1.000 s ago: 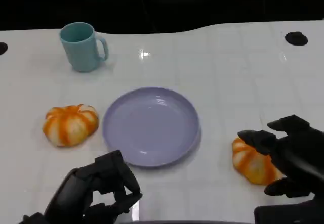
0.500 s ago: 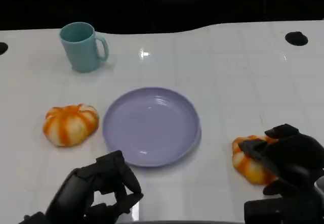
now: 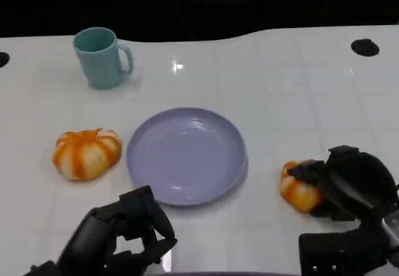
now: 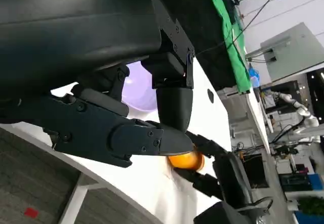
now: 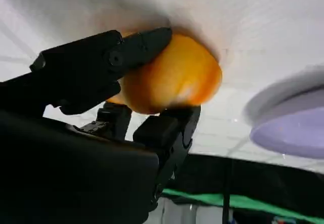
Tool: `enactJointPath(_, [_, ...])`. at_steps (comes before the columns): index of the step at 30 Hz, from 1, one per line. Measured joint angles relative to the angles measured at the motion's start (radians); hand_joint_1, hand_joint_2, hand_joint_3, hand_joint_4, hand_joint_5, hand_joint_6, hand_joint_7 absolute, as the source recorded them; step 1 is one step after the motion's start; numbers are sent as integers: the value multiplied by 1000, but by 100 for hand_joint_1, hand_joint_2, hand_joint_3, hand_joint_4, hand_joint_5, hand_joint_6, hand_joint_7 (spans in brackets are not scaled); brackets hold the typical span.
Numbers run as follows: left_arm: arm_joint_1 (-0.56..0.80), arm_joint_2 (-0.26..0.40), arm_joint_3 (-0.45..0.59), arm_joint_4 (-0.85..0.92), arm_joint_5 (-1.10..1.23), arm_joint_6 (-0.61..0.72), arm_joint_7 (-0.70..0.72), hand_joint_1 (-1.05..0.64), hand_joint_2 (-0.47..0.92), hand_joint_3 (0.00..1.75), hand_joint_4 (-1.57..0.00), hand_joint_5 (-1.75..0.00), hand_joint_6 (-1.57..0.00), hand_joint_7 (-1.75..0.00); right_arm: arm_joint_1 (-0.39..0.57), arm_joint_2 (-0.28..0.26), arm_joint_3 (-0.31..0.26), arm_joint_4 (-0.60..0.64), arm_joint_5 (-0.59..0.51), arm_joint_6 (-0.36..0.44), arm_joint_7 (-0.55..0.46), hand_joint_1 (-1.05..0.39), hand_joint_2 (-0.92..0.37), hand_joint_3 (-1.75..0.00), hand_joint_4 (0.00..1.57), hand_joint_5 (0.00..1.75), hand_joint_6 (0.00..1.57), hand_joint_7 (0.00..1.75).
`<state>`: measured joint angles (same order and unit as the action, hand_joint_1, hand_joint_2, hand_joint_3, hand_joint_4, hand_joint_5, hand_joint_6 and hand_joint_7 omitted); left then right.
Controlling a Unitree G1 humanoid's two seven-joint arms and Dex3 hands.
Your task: Grasp the bread from the table and place it into the plate.
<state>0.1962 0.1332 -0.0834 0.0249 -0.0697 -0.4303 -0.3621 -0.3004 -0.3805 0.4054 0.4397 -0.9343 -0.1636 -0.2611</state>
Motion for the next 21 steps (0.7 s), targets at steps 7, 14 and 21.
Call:
enactJointPath(7, [0,0,-1,0,1,0,0,-54,92,32,-68,-175,-60,-154,-16,0,8,56,8,-55,-86,-15,-42,-109,90,175,72,167])
enactJointPath(14, [0,-2,-2,1,2,0,0,-55,92,32,-68,-175,-60,-153,-33,7,7,60,37,-99,-170,-15,-32,-126,95,175,84,153])
enactJointPath(21, [0,-5,-3,2,9,0,3,-56,92,32,-68,-175,-60,-153,-61,26,5,56,73,-145,-214,-16,-38,-126,97,175,74,173])
